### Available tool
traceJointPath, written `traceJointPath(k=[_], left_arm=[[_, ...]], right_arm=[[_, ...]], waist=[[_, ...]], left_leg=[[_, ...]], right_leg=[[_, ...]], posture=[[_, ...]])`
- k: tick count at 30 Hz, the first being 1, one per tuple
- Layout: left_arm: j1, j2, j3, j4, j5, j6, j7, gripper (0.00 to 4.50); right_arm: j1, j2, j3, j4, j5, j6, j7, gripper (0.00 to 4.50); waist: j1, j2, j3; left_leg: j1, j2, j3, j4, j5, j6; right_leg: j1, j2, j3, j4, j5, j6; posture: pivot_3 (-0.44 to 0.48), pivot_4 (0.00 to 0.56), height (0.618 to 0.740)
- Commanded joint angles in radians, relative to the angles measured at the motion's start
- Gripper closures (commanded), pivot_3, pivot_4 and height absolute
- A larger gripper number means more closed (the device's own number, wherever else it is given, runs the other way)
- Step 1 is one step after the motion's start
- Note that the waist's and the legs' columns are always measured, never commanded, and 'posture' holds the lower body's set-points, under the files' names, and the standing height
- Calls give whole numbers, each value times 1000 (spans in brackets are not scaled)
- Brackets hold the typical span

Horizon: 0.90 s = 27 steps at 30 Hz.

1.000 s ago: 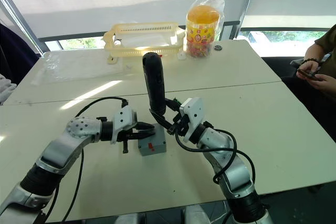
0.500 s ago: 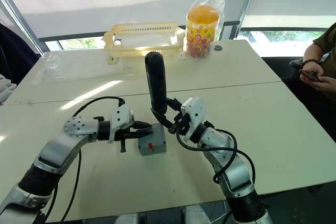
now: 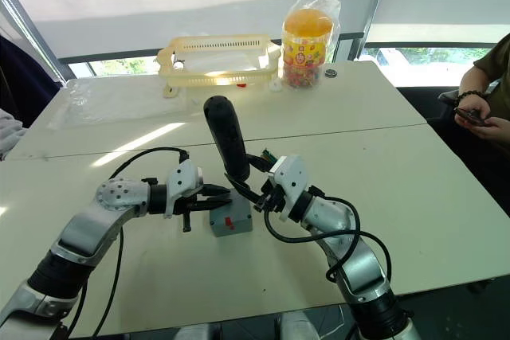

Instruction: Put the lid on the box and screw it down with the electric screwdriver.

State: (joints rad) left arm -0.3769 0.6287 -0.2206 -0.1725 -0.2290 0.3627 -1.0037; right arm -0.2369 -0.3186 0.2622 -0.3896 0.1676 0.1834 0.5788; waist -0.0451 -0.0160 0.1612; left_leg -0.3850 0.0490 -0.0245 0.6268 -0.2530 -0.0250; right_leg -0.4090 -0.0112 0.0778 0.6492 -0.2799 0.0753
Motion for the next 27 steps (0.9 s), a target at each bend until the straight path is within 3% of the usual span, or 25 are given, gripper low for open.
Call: traceJointPath(k=[1, 9, 27], left_arm=[[38, 18, -50, 57, 50, 25, -5, 3565], [43, 20, -52, 58, 52, 17, -7, 3565], [44, 7, -64, 28, 50, 33, 1, 3565]], right_arm=[[20, -29, 38, 44, -43, 40, 15, 2768], [14, -55, 13, 28, -30, 117, 24, 2768], [13, -51, 52, 74, -3, 237, 39, 2768]], waist=[[0, 0, -1], [2, -1, -2], [2, -2, -8]], left_leg=[[0, 0, 0, 0, 0, 0], [11, 0, 1, -3, 0, 0], [12, 0, 0, -5, 0, 0]], right_leg=[[0, 0, 0, 0, 0, 0], [10, -1, 1, -2, -3, 4], [10, -3, 1, -4, -4, 2]], posture=[[0, 150, 740], [0, 150, 740], [0, 150, 740]])
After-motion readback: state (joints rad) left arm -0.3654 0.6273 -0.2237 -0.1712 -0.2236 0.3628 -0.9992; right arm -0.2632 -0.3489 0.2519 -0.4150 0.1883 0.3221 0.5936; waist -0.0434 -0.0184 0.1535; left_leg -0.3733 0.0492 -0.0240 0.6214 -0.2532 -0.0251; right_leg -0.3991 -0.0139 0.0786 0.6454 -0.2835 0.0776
